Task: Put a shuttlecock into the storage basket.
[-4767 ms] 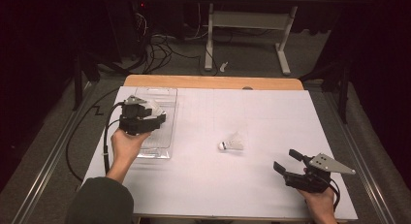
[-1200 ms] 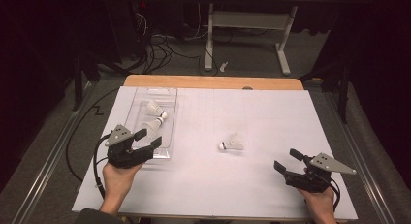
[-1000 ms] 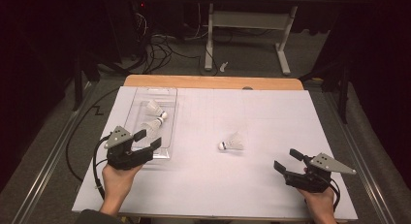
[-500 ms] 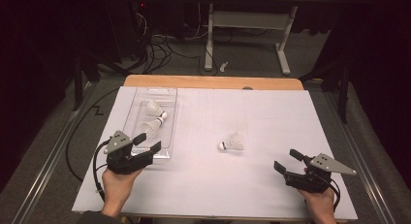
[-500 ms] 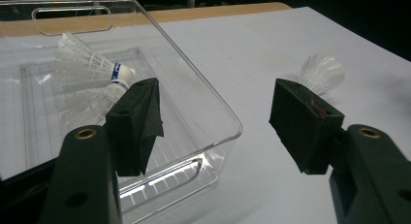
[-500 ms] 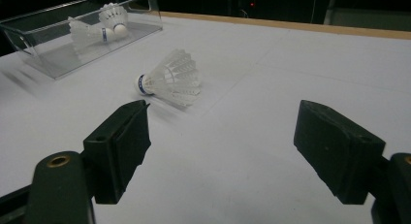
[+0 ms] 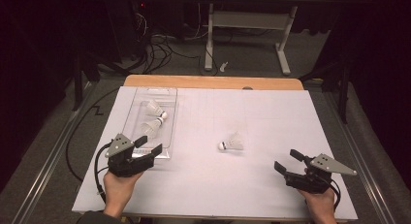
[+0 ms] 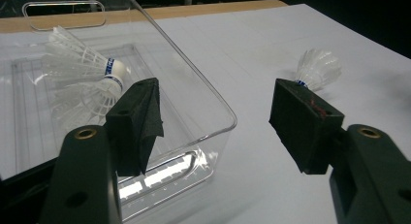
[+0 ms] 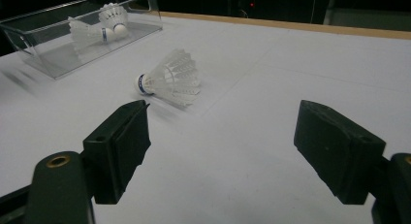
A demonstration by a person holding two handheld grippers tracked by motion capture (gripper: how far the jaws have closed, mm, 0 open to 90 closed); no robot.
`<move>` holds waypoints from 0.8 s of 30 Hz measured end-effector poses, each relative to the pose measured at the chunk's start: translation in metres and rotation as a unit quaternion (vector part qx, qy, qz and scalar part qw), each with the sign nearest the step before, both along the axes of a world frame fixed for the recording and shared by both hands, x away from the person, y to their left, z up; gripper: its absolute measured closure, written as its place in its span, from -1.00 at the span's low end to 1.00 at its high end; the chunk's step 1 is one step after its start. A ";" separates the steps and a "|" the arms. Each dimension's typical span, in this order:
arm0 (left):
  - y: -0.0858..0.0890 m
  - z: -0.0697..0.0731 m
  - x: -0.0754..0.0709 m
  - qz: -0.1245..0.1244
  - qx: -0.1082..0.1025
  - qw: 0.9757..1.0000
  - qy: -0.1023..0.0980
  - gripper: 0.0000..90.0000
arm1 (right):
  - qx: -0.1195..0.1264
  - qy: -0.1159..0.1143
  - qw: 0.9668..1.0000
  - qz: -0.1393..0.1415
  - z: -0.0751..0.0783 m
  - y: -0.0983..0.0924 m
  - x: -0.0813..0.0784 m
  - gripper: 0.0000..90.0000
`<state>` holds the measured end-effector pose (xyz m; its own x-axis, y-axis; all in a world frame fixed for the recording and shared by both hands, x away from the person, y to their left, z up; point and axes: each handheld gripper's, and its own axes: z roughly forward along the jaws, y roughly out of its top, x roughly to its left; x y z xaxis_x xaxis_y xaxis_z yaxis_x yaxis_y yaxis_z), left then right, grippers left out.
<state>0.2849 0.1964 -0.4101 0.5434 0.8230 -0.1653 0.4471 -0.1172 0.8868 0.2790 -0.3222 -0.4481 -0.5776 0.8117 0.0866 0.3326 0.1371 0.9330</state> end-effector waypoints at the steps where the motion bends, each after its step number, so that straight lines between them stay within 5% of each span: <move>1: -0.001 0.000 0.000 -0.001 -0.001 1.000 0.000 -0.20 | 0.000 0.001 1.000 0.000 0.000 0.000 0.000 -0.54; 24: -0.024 -0.001 0.006 -0.031 0.005 1.000 0.002 -0.19 | 0.000 -0.005 1.000 0.000 0.001 -0.003 -0.003 -0.54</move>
